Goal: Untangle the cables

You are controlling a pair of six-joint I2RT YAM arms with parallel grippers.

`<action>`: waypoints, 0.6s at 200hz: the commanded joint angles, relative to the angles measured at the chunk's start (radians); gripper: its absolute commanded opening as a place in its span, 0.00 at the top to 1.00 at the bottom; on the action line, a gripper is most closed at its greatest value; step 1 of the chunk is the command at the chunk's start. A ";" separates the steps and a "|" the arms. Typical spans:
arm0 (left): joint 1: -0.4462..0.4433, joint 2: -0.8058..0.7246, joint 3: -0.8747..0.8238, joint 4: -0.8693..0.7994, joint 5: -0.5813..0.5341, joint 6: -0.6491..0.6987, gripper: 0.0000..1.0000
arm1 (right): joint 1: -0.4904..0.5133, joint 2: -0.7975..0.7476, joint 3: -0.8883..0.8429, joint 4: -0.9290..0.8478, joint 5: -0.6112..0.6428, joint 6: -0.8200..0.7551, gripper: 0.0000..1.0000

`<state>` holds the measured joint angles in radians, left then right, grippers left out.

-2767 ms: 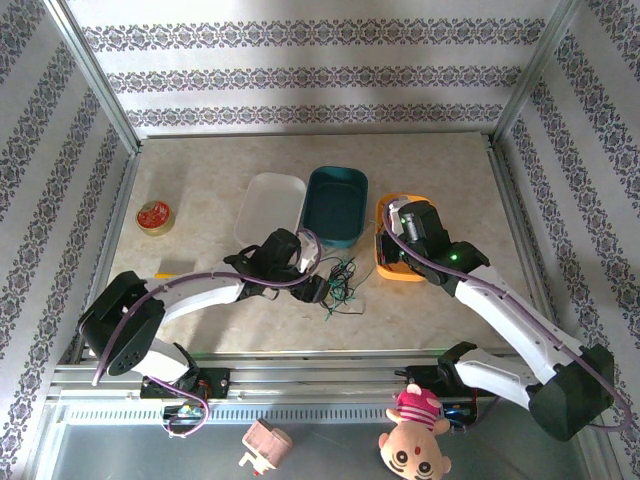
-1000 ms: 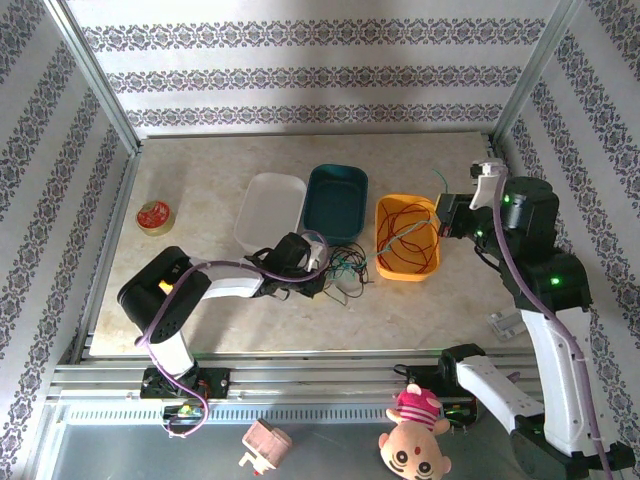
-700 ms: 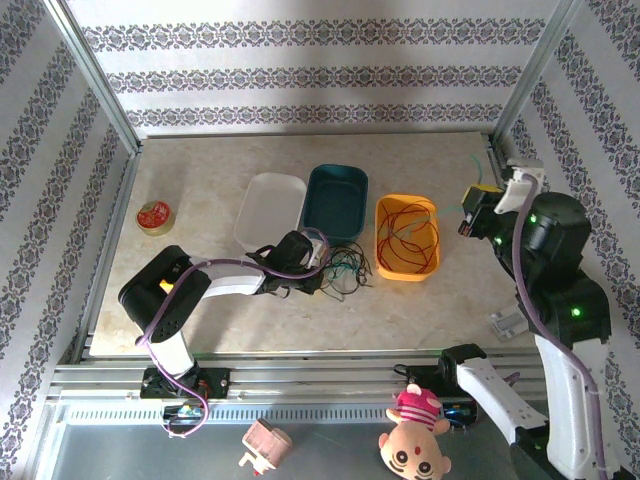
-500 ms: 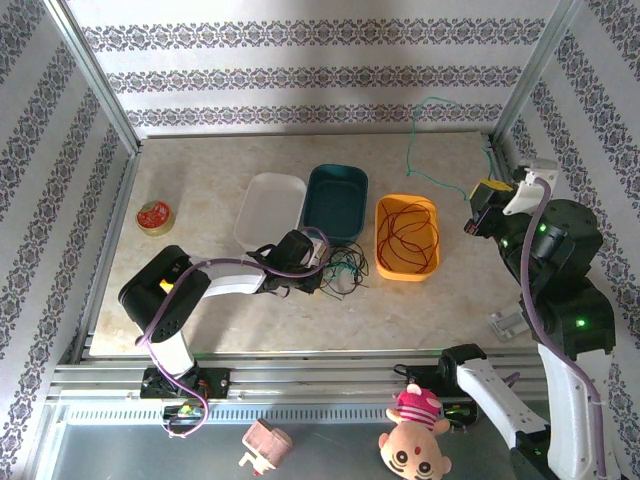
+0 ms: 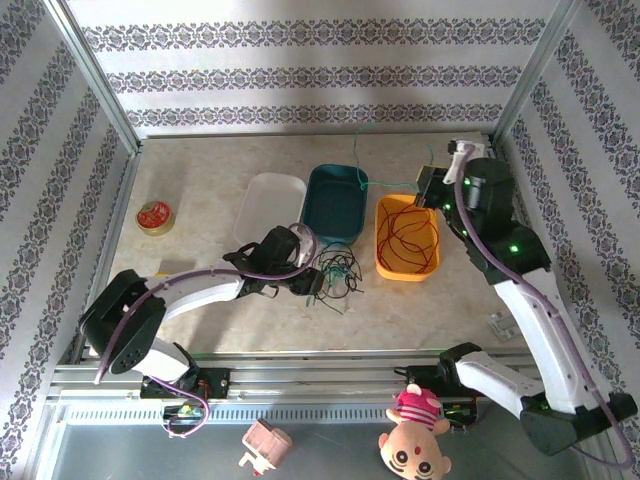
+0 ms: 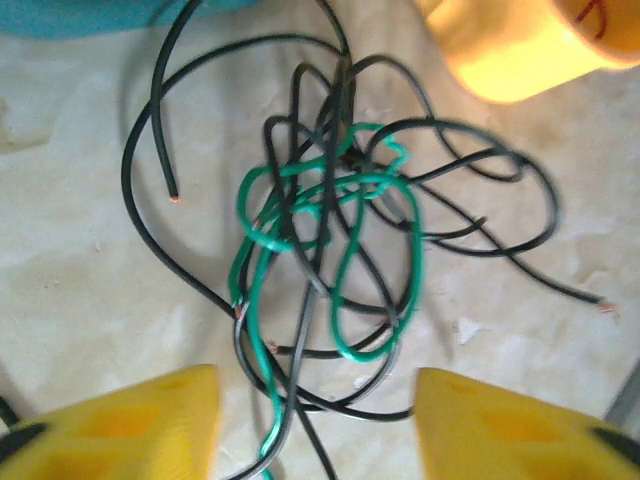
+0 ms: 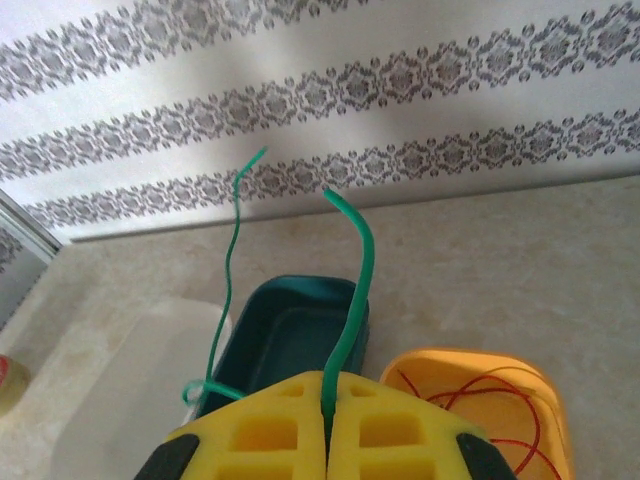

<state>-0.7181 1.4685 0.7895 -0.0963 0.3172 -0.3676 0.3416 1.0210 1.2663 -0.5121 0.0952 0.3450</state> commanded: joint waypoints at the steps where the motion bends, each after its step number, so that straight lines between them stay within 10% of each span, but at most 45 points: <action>1: 0.009 -0.061 0.036 -0.092 -0.058 -0.010 0.36 | 0.029 0.061 -0.003 0.038 0.107 0.003 1.00; 58: 0.030 -0.181 0.031 -0.200 -0.436 -0.117 0.21 | 0.043 0.257 0.005 0.043 0.120 0.011 1.00; 120: 0.079 -0.222 0.000 -0.243 -0.558 -0.111 0.20 | 0.082 0.421 0.074 -0.010 0.117 0.007 1.00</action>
<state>-0.6613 1.2770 0.8078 -0.2832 -0.1623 -0.4580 0.4107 1.4010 1.2831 -0.4973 0.1967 0.3454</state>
